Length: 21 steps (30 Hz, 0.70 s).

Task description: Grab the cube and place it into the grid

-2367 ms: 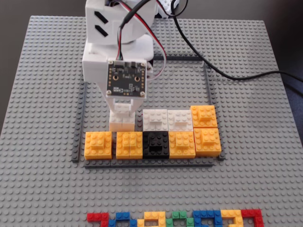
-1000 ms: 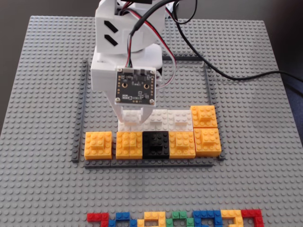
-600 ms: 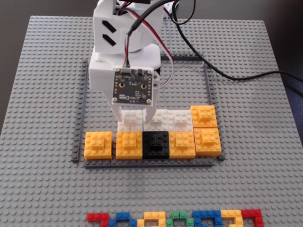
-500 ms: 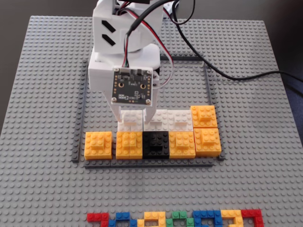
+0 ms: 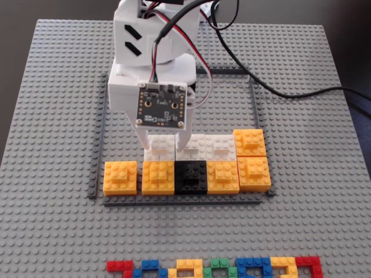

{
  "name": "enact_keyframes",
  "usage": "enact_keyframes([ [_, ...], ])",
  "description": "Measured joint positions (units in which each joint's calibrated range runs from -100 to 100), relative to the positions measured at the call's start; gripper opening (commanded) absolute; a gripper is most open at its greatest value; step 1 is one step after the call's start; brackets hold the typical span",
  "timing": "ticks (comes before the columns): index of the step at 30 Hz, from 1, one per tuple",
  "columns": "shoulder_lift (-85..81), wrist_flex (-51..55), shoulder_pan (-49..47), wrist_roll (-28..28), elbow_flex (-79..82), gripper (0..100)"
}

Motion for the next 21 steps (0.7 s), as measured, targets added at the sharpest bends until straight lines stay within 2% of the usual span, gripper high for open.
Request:
enact_keyframes([
  [11,-1.61,1.47,0.15,-0.34,-2.38,15],
  [21,-15.10,5.62,0.07,-0.34,-2.56,13],
])
